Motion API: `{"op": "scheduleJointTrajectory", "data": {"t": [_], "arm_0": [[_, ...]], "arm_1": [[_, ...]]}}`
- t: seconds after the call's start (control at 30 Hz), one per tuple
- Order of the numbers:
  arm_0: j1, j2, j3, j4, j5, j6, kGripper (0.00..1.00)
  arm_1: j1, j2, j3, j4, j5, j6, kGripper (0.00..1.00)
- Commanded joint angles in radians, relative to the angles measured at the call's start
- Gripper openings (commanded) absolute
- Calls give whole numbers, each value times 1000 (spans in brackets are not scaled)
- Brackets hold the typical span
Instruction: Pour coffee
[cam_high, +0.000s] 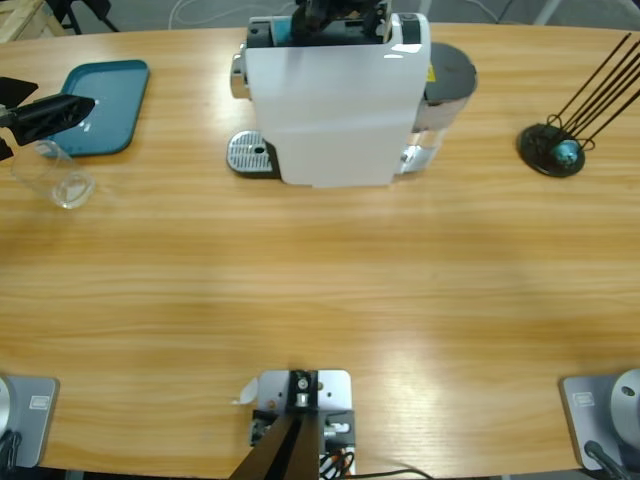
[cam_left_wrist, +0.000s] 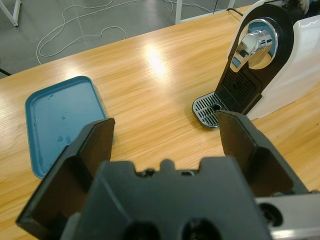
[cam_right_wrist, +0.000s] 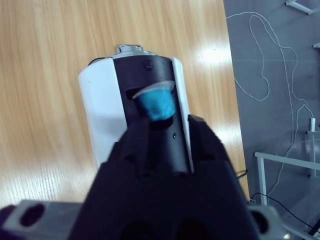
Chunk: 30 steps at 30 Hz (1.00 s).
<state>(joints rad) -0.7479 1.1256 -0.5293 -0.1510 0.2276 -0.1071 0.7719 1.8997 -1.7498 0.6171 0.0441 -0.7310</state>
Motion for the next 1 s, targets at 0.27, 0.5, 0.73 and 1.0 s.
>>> {"op": "scheduleJointTrajectory", "data": {"t": [0.27,0.5,0.73,1.0], "arm_0": [[7,31,34,-10,-16,1,872],[7,21,33,-10,-17,1,872],[7,12,36,-40,-40,45,997],[7,-18,41,-42,-40,54,996]], "arm_1": [[70,10,-124,114,-69,4,416],[229,-162,-168,181,-225,140,901],[254,-361,-1,301,-444,187,985],[254,-379,159,304,-833,506,955]]}}
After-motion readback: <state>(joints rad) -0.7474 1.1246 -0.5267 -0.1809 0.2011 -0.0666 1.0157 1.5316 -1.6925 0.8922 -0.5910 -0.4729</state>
